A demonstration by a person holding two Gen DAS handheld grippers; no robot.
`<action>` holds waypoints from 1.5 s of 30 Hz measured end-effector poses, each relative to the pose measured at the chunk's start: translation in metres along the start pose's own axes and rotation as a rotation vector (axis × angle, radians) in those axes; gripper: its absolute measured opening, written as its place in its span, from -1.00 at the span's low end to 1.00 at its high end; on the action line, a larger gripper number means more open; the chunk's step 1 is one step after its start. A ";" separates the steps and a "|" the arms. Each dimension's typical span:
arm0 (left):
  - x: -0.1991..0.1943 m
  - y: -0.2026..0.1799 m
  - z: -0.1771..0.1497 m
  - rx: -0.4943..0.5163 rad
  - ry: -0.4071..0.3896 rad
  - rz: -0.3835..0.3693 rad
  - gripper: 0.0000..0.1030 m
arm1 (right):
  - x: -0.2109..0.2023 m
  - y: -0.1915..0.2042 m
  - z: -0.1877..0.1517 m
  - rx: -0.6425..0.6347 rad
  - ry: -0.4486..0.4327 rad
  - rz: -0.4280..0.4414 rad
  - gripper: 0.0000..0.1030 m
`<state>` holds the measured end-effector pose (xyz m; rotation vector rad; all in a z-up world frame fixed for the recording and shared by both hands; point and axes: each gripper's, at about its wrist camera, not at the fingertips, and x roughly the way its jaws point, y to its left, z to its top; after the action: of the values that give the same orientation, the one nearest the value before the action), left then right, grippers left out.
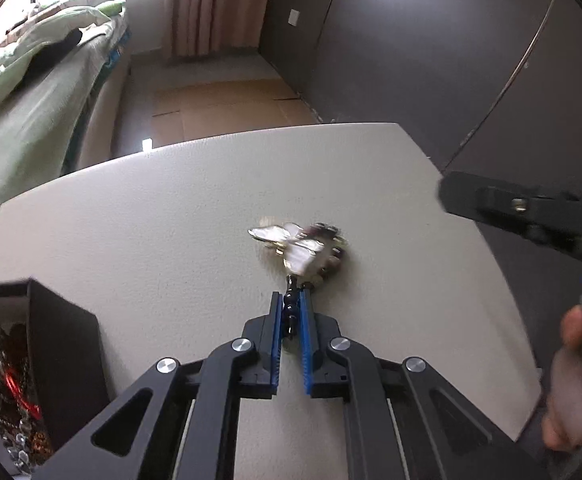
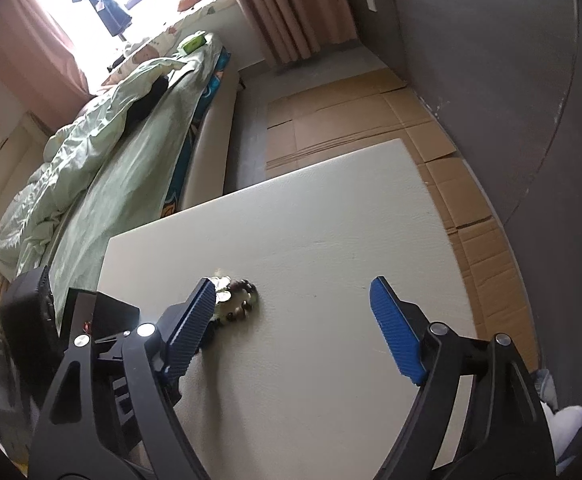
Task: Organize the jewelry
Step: 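Grasp the dark bead bracelet with the left gripper and lift it, then carry the bead bracelet to the box while the right grasps the white butterfly brooch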
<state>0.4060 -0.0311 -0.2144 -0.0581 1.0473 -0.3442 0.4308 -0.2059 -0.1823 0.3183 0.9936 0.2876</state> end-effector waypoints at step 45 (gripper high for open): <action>-0.166 0.119 -0.006 -0.317 -0.335 -0.064 -0.89 | 0.091 0.105 -0.035 -0.409 0.058 -0.163 -0.04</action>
<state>0.3558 0.1328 -0.1027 -0.4208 0.7604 -0.2138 0.4386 -0.0709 -0.2296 -0.1426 0.9856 0.3448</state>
